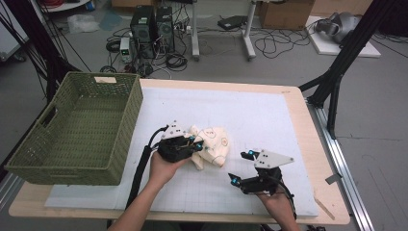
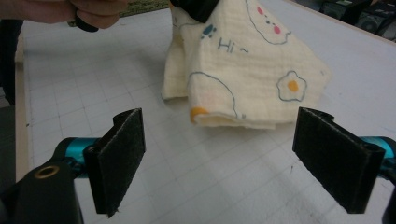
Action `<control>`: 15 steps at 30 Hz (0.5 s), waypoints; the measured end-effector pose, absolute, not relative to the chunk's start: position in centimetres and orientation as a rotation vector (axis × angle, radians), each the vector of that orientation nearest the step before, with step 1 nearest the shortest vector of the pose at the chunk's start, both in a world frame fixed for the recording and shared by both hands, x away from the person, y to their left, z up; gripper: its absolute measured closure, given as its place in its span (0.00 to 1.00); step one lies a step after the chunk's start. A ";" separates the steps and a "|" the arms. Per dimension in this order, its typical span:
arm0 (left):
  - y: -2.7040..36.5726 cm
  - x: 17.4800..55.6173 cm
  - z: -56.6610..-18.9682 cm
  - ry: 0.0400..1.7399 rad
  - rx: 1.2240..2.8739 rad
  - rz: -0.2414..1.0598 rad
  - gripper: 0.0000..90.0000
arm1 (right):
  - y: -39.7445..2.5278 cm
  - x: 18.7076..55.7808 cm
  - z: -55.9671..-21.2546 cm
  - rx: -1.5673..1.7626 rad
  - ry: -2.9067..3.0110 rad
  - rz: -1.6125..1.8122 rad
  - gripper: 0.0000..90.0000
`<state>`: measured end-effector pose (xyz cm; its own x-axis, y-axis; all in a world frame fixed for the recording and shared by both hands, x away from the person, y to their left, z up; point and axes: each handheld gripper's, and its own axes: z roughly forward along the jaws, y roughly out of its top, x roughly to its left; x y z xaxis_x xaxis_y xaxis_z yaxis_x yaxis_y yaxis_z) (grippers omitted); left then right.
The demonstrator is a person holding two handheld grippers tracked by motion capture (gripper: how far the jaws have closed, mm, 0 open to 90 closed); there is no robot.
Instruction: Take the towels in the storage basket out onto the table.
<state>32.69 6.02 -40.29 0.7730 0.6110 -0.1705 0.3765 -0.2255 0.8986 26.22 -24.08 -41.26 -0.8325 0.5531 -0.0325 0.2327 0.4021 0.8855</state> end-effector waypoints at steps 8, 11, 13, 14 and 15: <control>5.1 33.5 -41.6 0.795 1.879 0.252 0.82 | -21.8 27.3 -41.8 0.581 2.411 1.353 0.49; 4.9 33.8 -42.1 0.792 1.893 0.244 0.79 | -21.0 28.0 -42.3 0.568 2.442 1.314 0.55; 4.9 33.8 -42.1 0.791 1.885 0.234 0.74 | -20.7 28.6 -42.7 0.574 2.460 1.287 0.57; 5.0 33.8 -42.0 0.789 1.888 0.237 0.72 | -20.6 29.0 -42.9 0.584 2.470 1.275 0.59; 5.2 33.8 -41.8 0.781 1.887 0.238 0.69 | -20.6 29.3 -43.2 0.602 2.483 1.268 0.60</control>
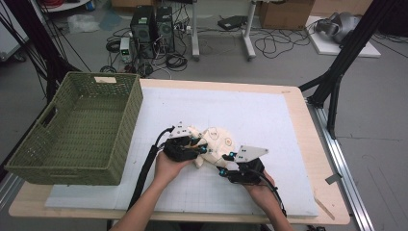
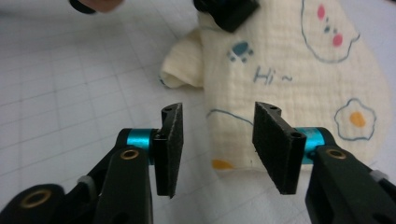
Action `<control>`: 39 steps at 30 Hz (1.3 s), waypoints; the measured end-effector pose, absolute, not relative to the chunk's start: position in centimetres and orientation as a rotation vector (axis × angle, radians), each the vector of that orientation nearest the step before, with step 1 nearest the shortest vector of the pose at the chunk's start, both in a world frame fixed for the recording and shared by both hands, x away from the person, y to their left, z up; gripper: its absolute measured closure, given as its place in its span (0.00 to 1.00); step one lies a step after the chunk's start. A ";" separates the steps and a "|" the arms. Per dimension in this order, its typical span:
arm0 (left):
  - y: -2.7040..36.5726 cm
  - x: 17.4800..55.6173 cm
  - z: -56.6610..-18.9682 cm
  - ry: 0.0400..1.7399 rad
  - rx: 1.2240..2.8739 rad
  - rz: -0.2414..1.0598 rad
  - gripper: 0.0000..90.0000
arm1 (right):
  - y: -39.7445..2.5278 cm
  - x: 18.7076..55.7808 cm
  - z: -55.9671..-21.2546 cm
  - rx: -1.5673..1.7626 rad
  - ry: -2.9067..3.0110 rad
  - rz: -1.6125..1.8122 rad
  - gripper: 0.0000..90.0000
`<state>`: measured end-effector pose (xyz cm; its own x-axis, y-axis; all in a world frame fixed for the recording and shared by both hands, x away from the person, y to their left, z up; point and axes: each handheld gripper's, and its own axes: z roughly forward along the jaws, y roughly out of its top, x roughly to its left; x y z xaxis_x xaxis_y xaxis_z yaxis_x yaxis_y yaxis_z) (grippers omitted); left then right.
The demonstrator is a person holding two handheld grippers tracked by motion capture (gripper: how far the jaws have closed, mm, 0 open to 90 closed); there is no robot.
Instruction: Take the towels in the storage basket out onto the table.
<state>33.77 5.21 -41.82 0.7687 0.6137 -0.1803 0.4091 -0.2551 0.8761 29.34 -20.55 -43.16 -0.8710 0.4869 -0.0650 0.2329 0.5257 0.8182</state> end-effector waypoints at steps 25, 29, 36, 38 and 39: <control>9.2 32.6 -41.8 0.748 2.002 0.316 0.66 | -25.2 30.6 -41.5 0.746 2.476 1.308 0.94; 8.9 33.1 -42.4 0.766 2.017 0.316 0.69 | -27.2 30.6 -41.0 0.793 2.450 1.314 0.94; 7.4 34.1 -44.1 0.809 2.127 0.334 0.72 | -27.8 31.3 -41.6 0.837 2.468 1.286 0.93; 7.1 34.2 -44.5 0.806 2.150 0.351 0.75 | -27.7 31.5 -41.9 0.848 2.474 1.278 0.93; 7.0 34.2 -44.5 0.809 2.145 0.358 0.77 | -27.6 31.6 -41.9 0.842 2.475 1.281 0.93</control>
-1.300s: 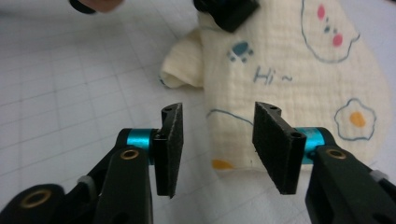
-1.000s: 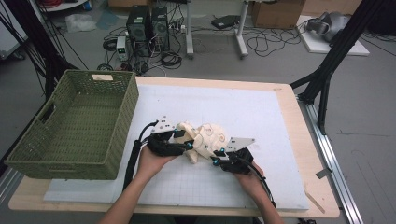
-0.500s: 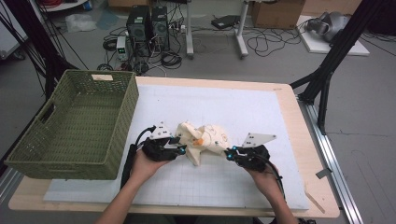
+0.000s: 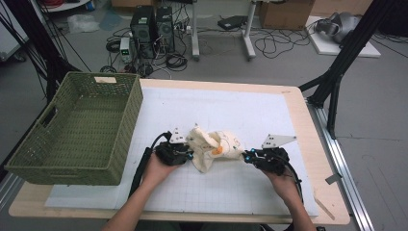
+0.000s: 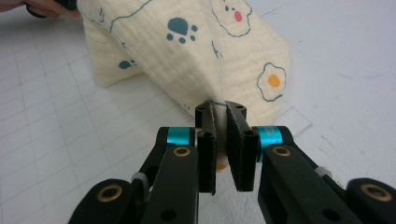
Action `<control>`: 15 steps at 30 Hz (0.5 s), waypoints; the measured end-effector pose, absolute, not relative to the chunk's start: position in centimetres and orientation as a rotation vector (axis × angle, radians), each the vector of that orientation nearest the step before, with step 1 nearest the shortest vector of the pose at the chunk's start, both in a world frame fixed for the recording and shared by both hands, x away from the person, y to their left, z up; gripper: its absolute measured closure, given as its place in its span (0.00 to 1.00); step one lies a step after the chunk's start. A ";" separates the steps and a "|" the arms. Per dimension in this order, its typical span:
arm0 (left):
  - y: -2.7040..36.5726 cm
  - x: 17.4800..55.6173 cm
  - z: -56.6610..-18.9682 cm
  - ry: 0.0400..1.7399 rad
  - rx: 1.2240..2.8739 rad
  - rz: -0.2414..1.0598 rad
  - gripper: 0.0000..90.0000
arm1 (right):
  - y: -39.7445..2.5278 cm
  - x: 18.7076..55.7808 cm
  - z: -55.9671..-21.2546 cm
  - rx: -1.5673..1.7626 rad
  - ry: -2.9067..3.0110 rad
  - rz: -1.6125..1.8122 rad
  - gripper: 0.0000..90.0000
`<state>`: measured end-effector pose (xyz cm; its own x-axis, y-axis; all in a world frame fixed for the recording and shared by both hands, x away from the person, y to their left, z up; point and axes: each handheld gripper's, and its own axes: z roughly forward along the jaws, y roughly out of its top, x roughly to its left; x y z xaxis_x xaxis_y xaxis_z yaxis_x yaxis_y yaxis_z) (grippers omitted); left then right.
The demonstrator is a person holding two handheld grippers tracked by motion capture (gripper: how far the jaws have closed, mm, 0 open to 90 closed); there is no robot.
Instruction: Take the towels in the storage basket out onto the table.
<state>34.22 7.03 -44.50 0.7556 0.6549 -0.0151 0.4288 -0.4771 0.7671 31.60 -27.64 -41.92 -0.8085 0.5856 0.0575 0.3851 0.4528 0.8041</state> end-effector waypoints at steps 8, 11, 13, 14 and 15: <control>6.9 34.0 -44.2 0.776 2.158 0.390 0.98 | -27.5 31.9 -41.7 0.851 2.460 1.311 0.93; 7.4 33.3 -43.3 0.759 2.132 0.389 0.98 | -27.7 32.0 -41.1 0.853 2.446 1.321 0.93; 8.0 32.6 -42.4 0.741 2.118 0.402 0.98 | -27.8 32.1 -40.4 0.845 2.430 1.327 0.93; 8.4 32.3 -42.0 0.738 2.104 0.402 0.98 | -27.8 32.2 -40.1 0.842 2.423 1.333 0.93; 8.8 31.9 -41.6 0.733 2.089 0.407 0.98 | -27.8 32.4 -39.7 0.841 2.421 1.332 0.93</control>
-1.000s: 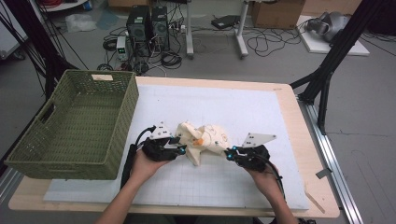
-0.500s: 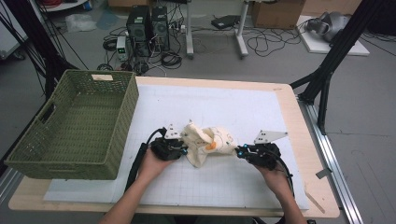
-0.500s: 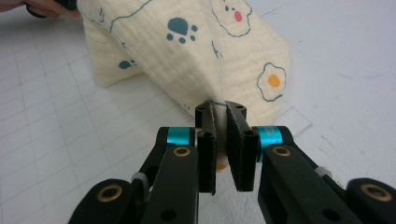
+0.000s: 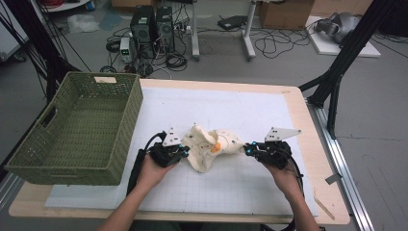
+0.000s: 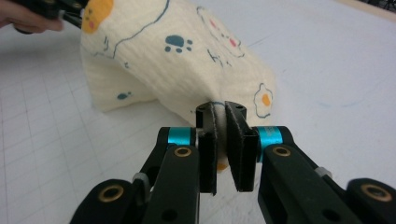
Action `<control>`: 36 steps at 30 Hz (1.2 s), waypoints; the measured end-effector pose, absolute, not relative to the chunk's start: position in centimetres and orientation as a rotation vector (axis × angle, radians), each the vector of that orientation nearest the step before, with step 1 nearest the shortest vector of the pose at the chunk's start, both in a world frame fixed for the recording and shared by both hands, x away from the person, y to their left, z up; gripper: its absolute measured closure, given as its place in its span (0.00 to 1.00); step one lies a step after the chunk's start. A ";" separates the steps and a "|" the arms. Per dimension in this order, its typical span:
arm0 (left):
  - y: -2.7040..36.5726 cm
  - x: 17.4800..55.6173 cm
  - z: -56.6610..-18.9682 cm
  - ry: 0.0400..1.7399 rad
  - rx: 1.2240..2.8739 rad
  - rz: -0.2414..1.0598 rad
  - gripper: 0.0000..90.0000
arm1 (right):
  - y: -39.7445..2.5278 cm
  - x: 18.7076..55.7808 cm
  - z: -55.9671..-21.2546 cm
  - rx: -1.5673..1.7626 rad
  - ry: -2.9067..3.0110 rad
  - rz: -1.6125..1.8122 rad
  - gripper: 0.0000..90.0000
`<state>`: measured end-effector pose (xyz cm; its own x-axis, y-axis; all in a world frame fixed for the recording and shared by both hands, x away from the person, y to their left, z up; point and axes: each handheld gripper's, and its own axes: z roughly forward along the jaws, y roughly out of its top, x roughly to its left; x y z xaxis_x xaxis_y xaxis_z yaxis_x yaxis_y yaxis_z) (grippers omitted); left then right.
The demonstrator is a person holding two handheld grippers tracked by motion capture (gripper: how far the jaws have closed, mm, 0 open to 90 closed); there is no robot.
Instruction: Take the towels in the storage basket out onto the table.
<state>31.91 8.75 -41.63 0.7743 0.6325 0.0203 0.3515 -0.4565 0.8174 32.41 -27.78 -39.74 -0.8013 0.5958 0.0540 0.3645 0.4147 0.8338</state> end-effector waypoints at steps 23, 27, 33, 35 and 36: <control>11.9 33.5 -43.5 0.970 1.985 0.510 0.97 | -22.9 41.7 -41.6 0.994 2.472 1.181 0.77; 11.9 33.5 -43.4 0.969 1.984 0.513 0.97 | -23.8 39.9 -39.6 0.953 2.381 1.269 0.71; 11.7 33.5 -43.5 0.967 1.996 0.516 0.97 | -24.8 36.0 -38.3 0.828 2.360 1.343 0.66; 11.8 33.5 -43.5 0.961 2.005 0.518 0.97 | -24.7 34.7 -38.7 0.787 2.362 1.336 0.65; 11.8 33.5 -43.5 0.963 2.006 0.518 0.97 | -24.6 34.4 -39.1 0.777 2.389 1.336 0.65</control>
<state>33.46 11.79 -43.48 0.6212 0.7836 0.0111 0.4409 -0.3611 0.8217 34.39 -24.63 -39.10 -0.8106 0.5856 0.0059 0.3117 0.4229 0.8509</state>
